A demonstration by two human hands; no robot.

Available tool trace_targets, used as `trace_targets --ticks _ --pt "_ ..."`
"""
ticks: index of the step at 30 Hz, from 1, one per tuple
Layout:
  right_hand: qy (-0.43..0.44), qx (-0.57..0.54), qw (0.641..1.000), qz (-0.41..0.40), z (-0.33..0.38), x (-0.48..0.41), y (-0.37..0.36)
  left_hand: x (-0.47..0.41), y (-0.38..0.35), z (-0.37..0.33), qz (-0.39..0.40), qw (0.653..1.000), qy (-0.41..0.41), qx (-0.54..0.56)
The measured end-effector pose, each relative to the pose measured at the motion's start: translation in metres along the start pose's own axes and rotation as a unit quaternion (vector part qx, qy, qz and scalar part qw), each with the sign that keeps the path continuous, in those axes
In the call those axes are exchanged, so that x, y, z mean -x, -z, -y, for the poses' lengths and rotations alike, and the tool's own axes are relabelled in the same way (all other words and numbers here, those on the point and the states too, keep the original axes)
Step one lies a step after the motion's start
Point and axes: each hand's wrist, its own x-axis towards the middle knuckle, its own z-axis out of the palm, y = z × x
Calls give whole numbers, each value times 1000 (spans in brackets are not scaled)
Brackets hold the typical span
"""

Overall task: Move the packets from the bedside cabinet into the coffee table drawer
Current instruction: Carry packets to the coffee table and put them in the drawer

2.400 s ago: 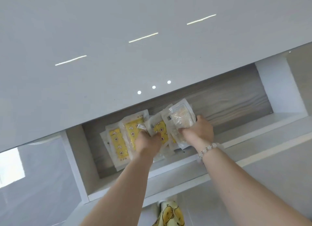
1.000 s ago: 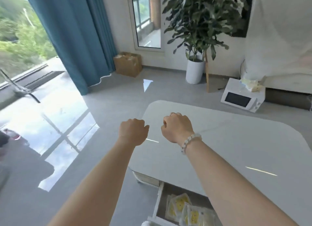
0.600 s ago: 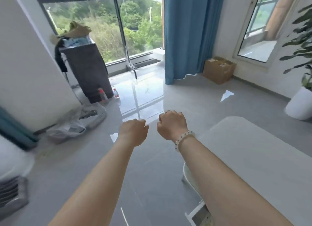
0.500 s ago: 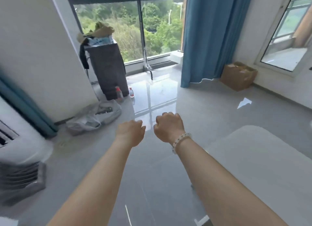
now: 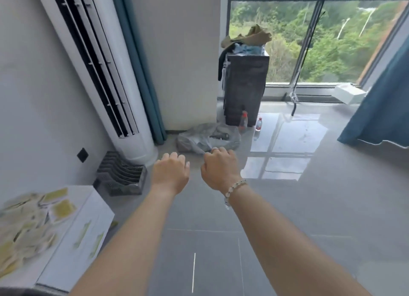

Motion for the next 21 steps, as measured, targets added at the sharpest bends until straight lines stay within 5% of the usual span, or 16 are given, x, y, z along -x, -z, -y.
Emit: trace_targets --ticks 10,21 --pt "120 -50 992 0 153 -66 -64 17 -16 170 -1 987 160 -23" --pt "303 -67 950 40 280 -112 -101 63 -32 280 22 948 315 -31"
